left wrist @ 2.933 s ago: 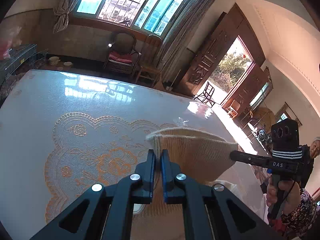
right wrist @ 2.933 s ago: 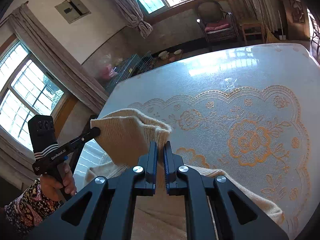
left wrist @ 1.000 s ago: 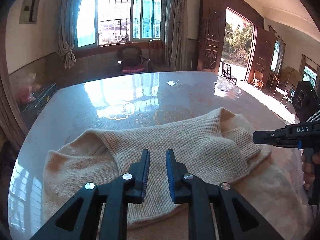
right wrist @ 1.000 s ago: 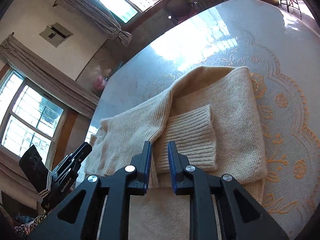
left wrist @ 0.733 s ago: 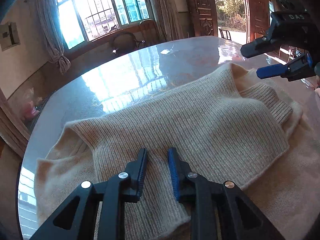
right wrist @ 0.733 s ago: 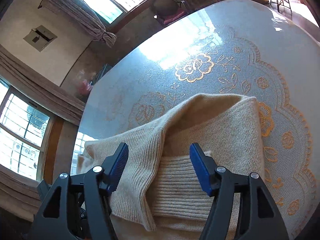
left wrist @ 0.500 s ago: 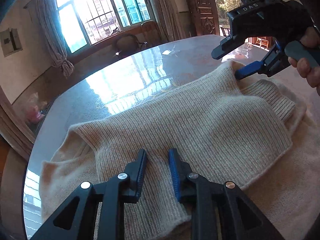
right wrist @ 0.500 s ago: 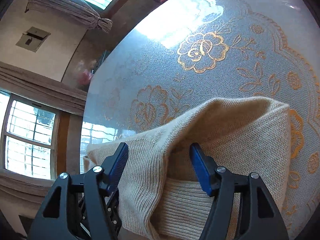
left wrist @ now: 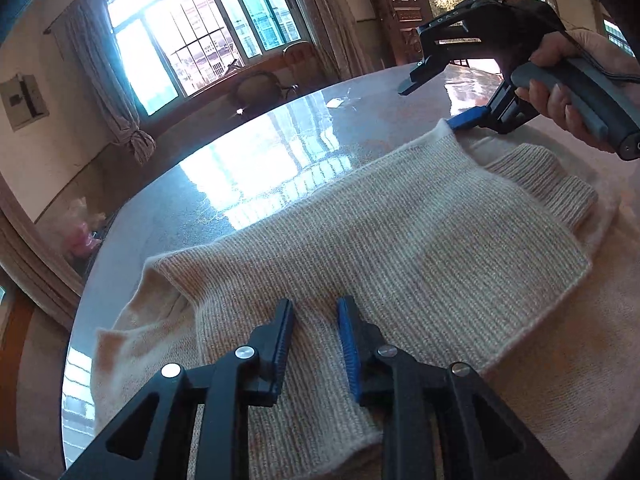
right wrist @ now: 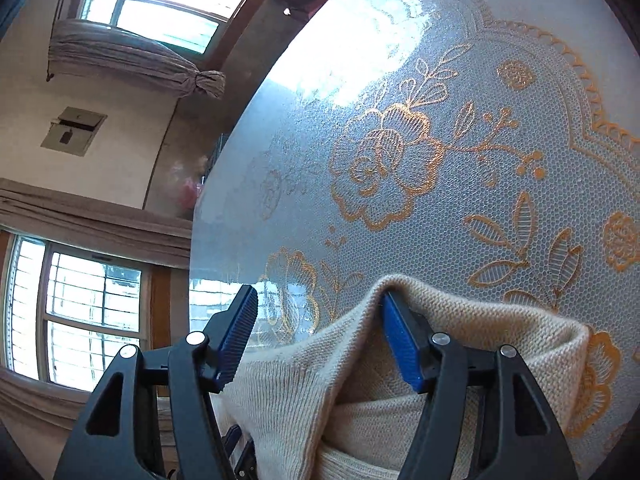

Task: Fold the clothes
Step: 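Fold the collar section over the sleeves toward the hem with both tools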

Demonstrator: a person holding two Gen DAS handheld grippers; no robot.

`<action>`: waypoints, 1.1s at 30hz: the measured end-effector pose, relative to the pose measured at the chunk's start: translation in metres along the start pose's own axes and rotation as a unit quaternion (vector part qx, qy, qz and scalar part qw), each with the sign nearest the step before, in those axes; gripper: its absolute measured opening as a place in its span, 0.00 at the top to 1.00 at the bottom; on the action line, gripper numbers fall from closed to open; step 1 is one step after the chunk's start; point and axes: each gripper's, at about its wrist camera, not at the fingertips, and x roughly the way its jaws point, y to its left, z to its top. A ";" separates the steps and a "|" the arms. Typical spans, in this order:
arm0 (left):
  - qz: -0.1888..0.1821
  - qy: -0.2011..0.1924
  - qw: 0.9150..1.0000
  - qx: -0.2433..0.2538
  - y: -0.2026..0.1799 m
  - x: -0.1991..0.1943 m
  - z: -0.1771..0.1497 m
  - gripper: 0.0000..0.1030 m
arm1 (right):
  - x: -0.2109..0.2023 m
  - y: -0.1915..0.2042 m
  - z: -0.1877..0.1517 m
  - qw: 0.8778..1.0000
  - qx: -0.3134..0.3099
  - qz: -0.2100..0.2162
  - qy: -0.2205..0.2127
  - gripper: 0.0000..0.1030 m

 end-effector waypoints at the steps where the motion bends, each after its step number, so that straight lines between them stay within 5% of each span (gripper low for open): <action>1: -0.003 0.000 1.000 -0.003 0.001 0.000 0.000 0.76 | -0.007 0.001 -0.003 1.000 -0.010 -0.022 0.001 0.36; 5: -0.019 0.001 1.000 -0.016 0.011 0.003 0.003 0.76 | -0.045 0.034 -0.019 0.980 -0.085 -0.166 -0.071 0.35; 7: -0.018 0.001 1.000 -0.015 0.011 0.004 0.004 0.76 | -0.043 0.065 -0.028 0.970 -0.145 -0.178 -0.079 0.35; 13: -0.019 0.001 1.000 -0.016 0.012 0.004 0.003 0.76 | 0.020 0.138 -0.122 0.891 -0.392 -0.228 -0.032 0.36; 17: -0.025 0.000 0.999 -0.021 0.014 0.002 0.003 0.76 | 0.057 0.114 -0.125 0.907 -0.351 -0.232 0.002 0.35; 19: -0.028 0.000 0.999 -0.024 0.015 0.001 0.002 0.76 | 0.053 0.096 -0.122 0.911 -0.345 -0.223 -0.030 0.35; 22: -0.033 0.000 0.999 -0.028 0.015 0.000 0.002 0.76 | 0.045 0.088 -0.120 0.900 -0.355 -0.248 -0.048 0.36; 24: -0.036 0.001 0.999 -0.031 0.017 0.001 0.003 0.76 | 0.027 0.089 -0.116 0.907 -0.324 -0.259 -0.069 0.35; 29: -0.052 0.002 0.998 -0.044 0.025 0.003 0.004 0.76 | 0.008 0.107 -0.139 0.935 -0.307 -0.155 -0.084 0.35; 33: -0.076 -0.001 0.995 -0.064 0.036 0.003 0.001 0.76 | 0.023 0.091 -0.174 0.916 -0.344 -0.200 -0.060 0.35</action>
